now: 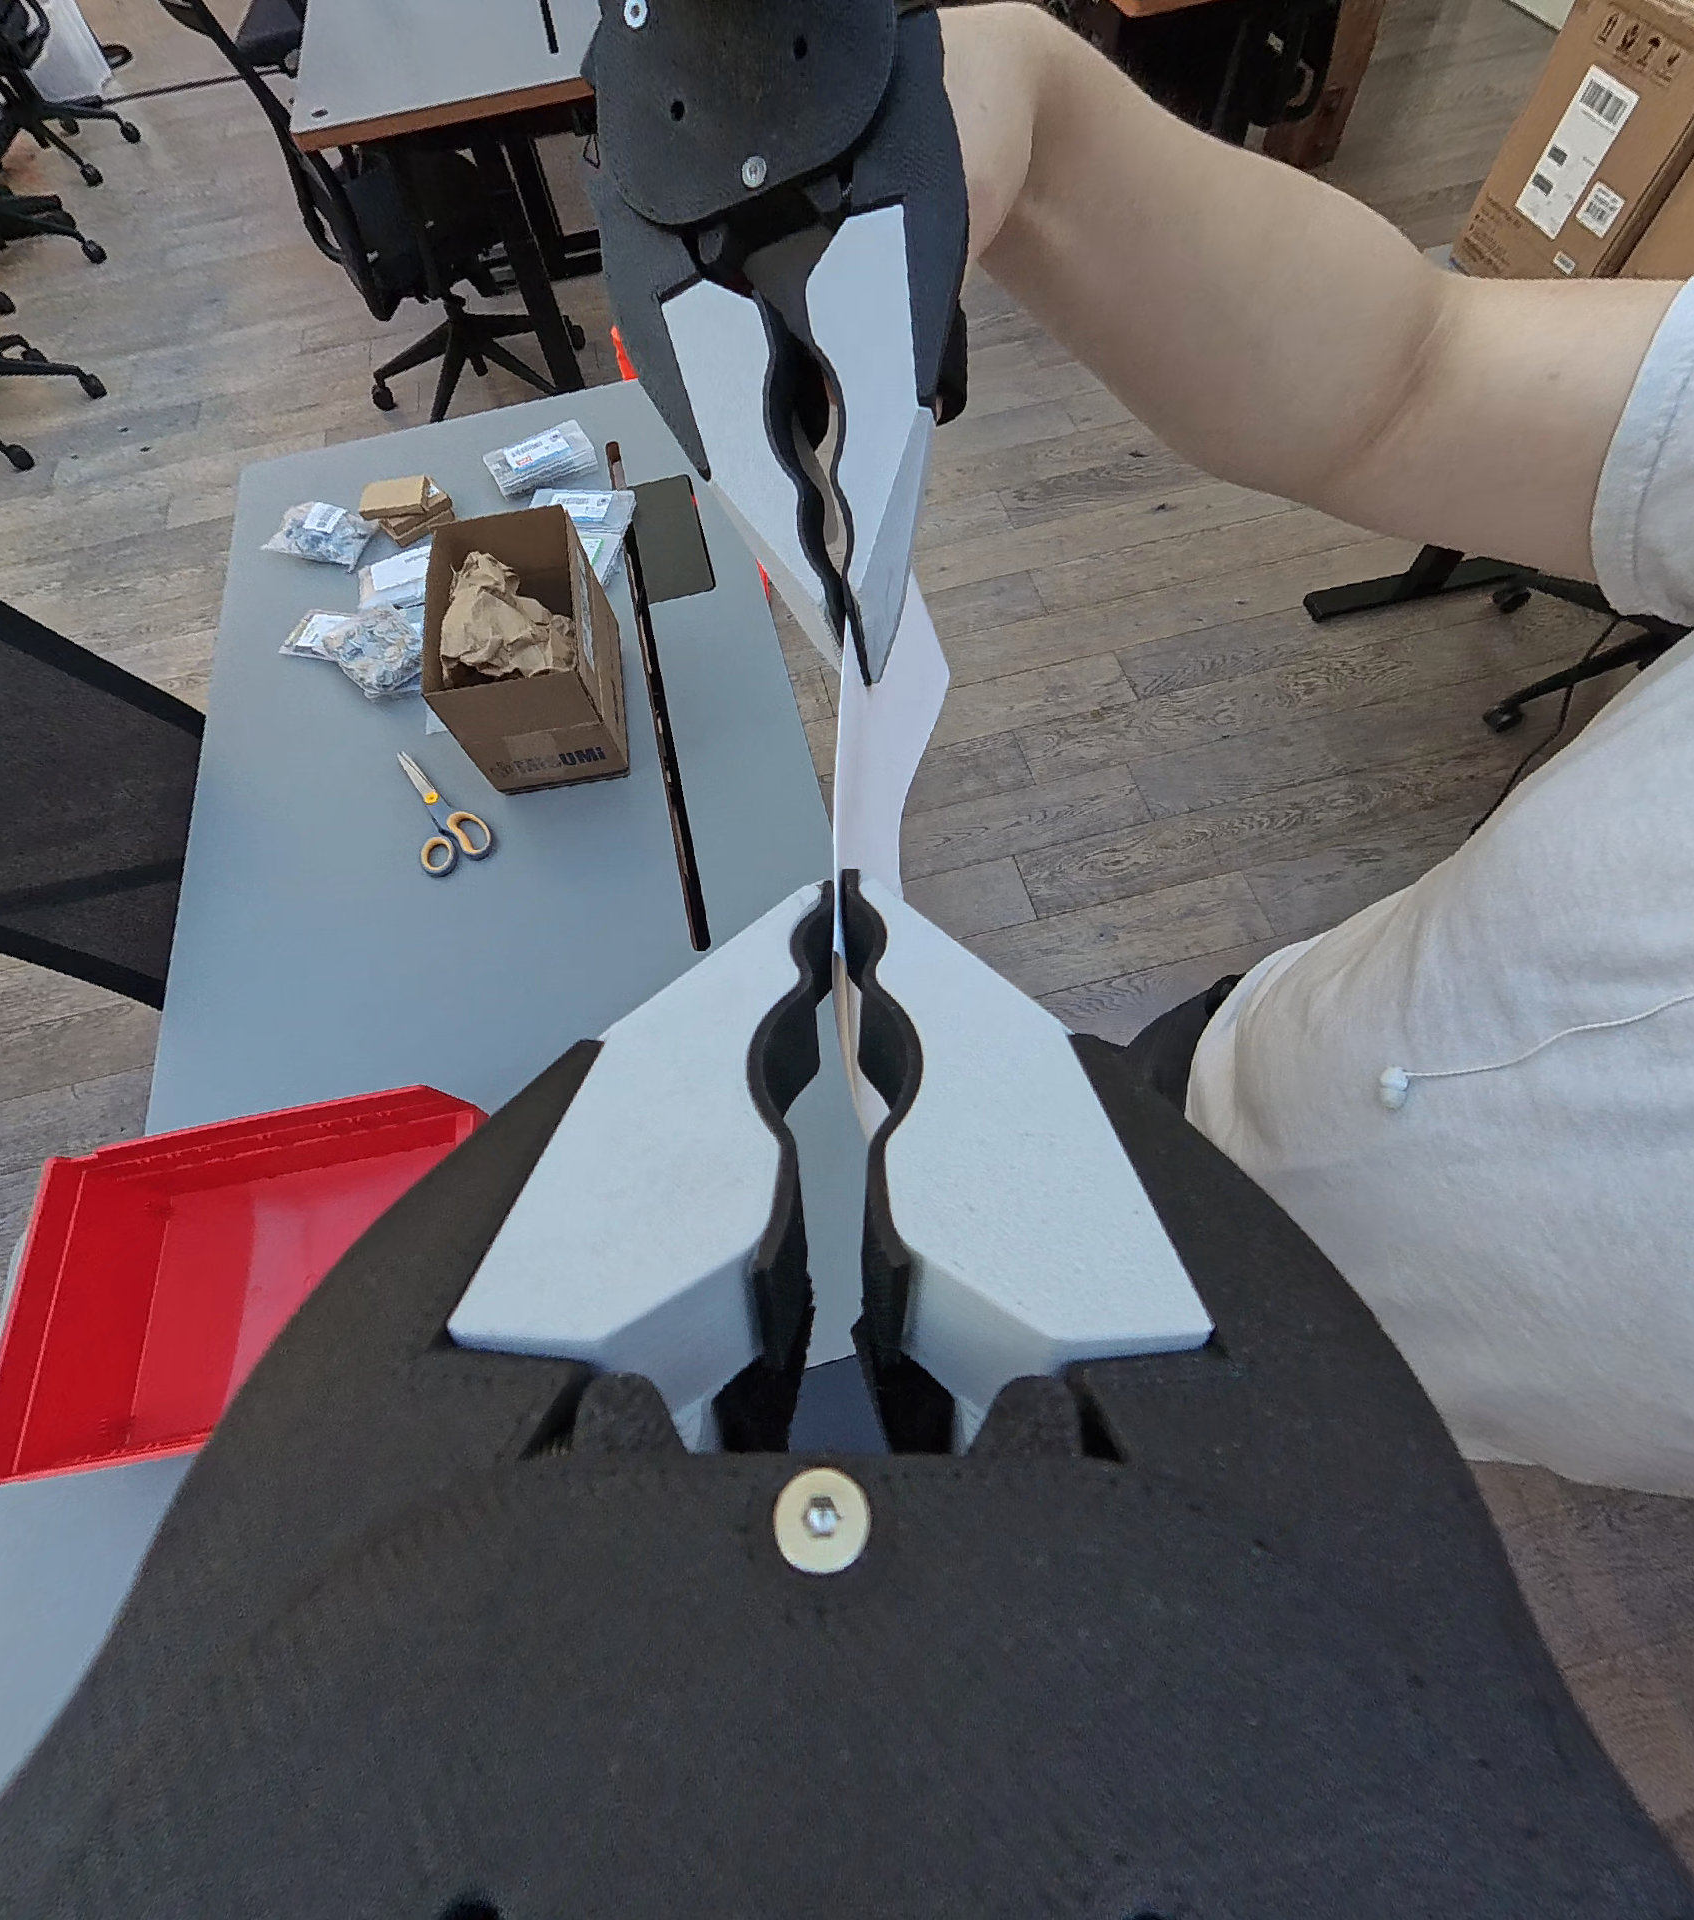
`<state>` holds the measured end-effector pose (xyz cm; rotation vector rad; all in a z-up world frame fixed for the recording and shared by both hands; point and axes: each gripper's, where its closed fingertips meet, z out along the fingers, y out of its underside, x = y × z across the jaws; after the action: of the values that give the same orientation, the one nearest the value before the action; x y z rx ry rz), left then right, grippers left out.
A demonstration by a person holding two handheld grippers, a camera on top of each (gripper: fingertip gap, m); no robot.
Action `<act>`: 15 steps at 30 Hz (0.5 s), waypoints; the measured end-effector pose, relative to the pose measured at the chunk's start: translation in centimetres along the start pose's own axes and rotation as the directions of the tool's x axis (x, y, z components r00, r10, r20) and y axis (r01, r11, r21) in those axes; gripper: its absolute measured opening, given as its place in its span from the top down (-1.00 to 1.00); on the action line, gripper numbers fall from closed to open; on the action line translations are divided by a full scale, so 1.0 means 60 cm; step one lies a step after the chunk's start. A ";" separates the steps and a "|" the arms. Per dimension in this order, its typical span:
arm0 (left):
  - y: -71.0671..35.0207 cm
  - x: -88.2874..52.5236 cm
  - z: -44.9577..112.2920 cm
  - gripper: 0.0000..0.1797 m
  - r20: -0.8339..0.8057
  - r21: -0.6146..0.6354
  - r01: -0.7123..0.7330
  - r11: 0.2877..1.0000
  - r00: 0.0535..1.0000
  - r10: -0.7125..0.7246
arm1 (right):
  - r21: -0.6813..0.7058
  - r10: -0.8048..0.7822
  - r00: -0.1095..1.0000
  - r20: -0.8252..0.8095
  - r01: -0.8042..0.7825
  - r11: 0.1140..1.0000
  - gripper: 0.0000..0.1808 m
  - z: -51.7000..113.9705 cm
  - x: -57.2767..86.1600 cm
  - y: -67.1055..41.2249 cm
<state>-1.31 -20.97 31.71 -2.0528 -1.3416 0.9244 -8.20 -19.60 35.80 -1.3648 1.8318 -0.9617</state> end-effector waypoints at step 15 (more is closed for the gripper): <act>0.023 -0.011 -0.031 1.00 0.015 0.015 -0.028 0.999 1.000 0.028 | -0.008 0.007 0.999 0.038 -0.007 1.000 1.00 -0.037 0.005 -0.010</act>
<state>0.70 -22.22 32.07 -2.0622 -1.3124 0.9604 -9.87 -19.61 37.44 -1.3710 1.8123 -0.9198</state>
